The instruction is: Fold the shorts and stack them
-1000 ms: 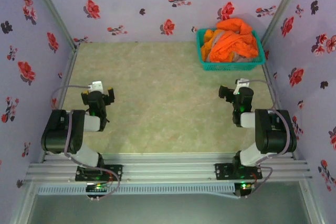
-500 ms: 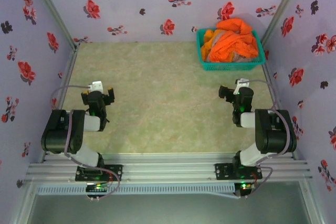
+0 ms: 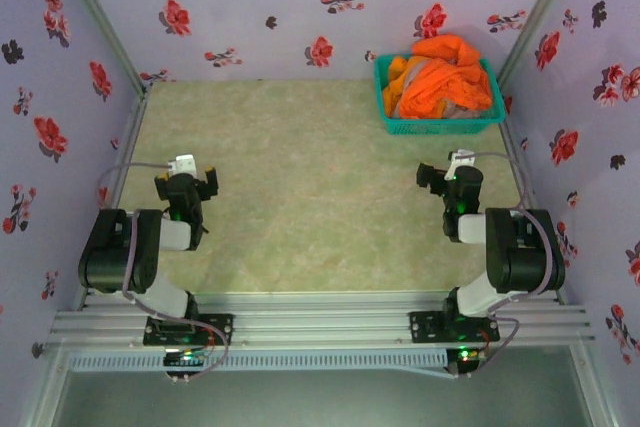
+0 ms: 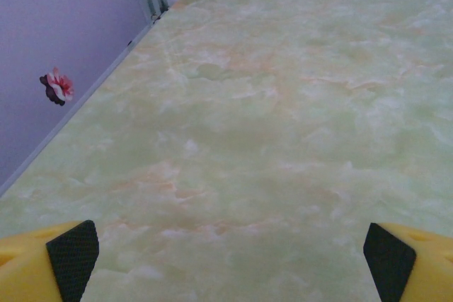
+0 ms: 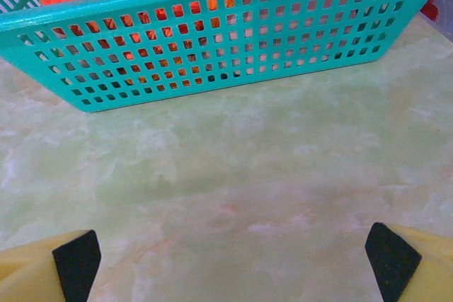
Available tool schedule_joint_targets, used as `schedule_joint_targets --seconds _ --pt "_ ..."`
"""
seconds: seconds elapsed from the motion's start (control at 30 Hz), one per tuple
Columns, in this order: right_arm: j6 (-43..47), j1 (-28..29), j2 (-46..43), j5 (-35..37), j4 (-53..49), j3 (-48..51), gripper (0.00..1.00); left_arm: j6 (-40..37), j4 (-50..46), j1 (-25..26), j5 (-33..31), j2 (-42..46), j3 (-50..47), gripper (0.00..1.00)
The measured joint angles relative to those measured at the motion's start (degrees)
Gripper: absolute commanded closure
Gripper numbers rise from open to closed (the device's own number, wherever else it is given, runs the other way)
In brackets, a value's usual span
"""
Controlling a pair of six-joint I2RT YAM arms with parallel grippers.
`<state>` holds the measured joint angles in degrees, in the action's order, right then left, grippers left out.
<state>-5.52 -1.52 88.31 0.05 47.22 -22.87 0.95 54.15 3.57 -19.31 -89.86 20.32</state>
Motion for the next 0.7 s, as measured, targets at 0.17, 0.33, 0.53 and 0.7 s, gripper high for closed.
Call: schedule_joint_targets --seconds 0.17,0.33,0.53,0.7 --pt "0.5 0.5 -2.4 0.1 -8.2 -2.3 0.01 0.2 -2.8 -0.2 0.2 5.6 -0.5 0.01" --pt "-0.1 2.0 -14.1 0.3 -20.2 -7.8 0.01 1.9 -8.0 -0.2 -0.7 18.8 -1.2 0.01" --pt "-3.2 3.3 -19.4 1.4 -34.4 -22.1 0.03 11.6 -26.0 -0.2 0.8 32.0 4.8 0.01" --pt "-8.2 3.3 -12.5 3.5 -43.9 -38.7 0.11 18.4 -39.8 -0.2 14.0 37.0 14.8 0.01"
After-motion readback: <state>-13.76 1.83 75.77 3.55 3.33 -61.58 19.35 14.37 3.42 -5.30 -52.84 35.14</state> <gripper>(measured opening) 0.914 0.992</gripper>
